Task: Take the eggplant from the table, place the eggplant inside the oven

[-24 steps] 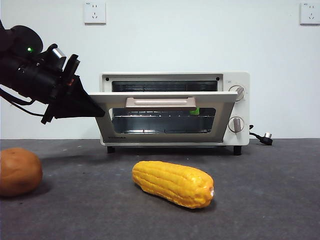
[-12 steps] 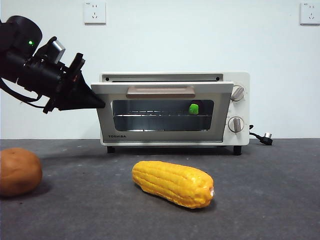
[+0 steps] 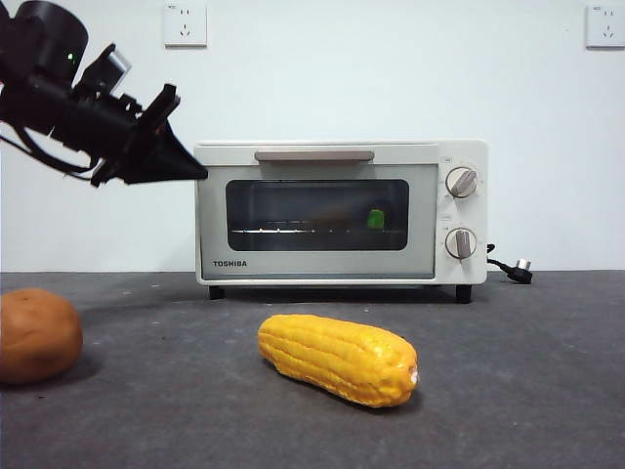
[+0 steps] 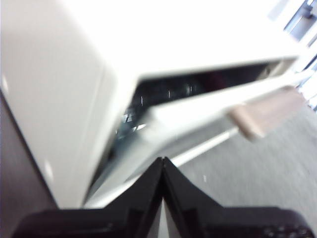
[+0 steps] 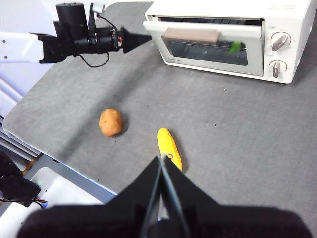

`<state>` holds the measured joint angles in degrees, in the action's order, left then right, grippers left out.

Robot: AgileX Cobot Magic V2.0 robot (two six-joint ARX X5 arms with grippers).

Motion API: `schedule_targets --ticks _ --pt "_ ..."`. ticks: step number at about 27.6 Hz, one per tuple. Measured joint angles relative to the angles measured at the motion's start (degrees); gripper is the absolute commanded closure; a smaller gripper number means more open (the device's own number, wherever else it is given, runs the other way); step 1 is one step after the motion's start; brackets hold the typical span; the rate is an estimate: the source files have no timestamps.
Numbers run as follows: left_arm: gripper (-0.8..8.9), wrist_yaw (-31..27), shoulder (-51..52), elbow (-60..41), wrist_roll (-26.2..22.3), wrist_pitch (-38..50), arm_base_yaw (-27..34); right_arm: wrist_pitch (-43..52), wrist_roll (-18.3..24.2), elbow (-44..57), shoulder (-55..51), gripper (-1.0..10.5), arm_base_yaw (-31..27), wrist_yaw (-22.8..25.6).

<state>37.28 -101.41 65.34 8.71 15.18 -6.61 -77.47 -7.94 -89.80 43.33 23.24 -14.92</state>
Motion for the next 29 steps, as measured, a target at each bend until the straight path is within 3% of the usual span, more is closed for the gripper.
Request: schedule_targets --ticks 16,29 --pt "8.20 -0.24 1.81 5.18 0.33 -9.29 -0.20 0.00 -0.02 0.00 0.00 9.5 0.00 0.00" --pt "8.21 -0.22 22.75 5.18 0.37 -21.42 -2.36 0.00 -0.02 0.00 0.00 9.5 0.00 0.98"
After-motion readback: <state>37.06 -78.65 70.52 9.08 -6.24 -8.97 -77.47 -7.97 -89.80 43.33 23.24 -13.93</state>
